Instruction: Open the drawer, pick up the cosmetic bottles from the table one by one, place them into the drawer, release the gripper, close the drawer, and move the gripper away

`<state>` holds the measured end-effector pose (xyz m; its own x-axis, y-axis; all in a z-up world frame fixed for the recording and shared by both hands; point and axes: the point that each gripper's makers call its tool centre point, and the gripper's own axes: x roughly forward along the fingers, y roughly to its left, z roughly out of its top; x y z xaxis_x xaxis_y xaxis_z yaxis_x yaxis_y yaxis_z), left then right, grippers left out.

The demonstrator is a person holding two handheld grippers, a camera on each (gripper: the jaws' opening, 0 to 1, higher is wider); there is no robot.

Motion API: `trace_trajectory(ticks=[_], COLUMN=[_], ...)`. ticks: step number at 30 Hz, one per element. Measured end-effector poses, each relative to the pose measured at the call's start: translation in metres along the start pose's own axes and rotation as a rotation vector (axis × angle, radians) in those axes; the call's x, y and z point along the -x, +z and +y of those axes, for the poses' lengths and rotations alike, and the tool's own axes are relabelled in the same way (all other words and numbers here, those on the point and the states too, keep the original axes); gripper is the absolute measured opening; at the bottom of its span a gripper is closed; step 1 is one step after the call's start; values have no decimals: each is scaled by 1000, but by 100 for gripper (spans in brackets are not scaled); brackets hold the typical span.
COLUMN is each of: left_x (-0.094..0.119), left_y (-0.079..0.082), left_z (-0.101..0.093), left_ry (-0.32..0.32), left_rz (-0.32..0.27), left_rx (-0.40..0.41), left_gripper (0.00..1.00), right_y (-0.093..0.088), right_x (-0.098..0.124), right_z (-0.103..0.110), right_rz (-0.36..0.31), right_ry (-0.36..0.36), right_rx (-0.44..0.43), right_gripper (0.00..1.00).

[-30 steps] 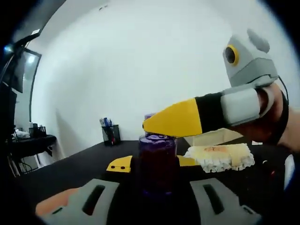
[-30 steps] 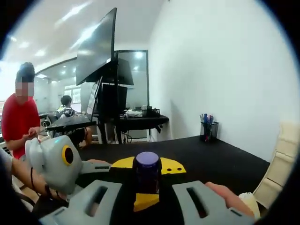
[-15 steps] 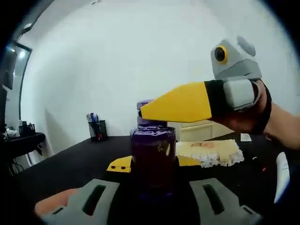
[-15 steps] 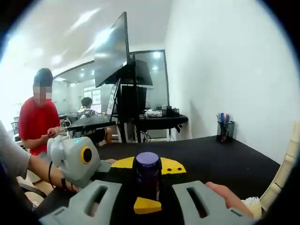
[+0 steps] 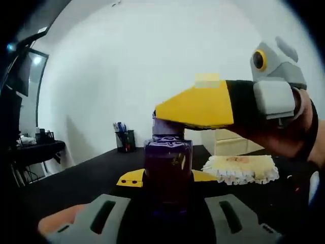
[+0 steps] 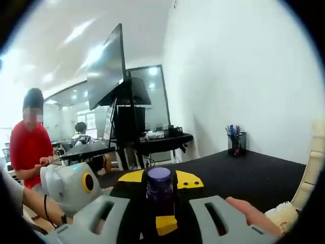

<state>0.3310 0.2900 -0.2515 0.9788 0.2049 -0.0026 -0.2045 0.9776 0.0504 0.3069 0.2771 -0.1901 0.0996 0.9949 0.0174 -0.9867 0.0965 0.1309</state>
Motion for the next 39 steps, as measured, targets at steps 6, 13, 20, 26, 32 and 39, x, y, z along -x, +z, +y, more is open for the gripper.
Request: trace_trajectory(ticks=[6, 13, 20, 26, 32, 39], left_x=[-1, -1, -4, -4, -3, -4], left_y=[1, -1, -1, 1, -1, -9], left_z=[0, -4, -12, -23, -44, -68], left_ry=[6, -3, -66, -137, -240, -393], left_rz=[-3, 4, -6, -22, -30, -21], left_rx=[-7, -32, -16, -8, -56, -32], left_gripper=[27, 27, 28, 35, 38, 59], right_y=[0, -4, -5, 5, 23, 49], right_x=[-4, -7, -4, 7, 30, 64], right_z=[-2, -5, -11, -25, -39, -57], right_rz=[-31, -27, 26, 50, 40, 15], right_ry=[-54, -91, -90, -103, -116, -137], right_rx=[-4, 20, 34, 71, 61, 68], right_gripper=[21, 16, 16, 15, 15, 15])
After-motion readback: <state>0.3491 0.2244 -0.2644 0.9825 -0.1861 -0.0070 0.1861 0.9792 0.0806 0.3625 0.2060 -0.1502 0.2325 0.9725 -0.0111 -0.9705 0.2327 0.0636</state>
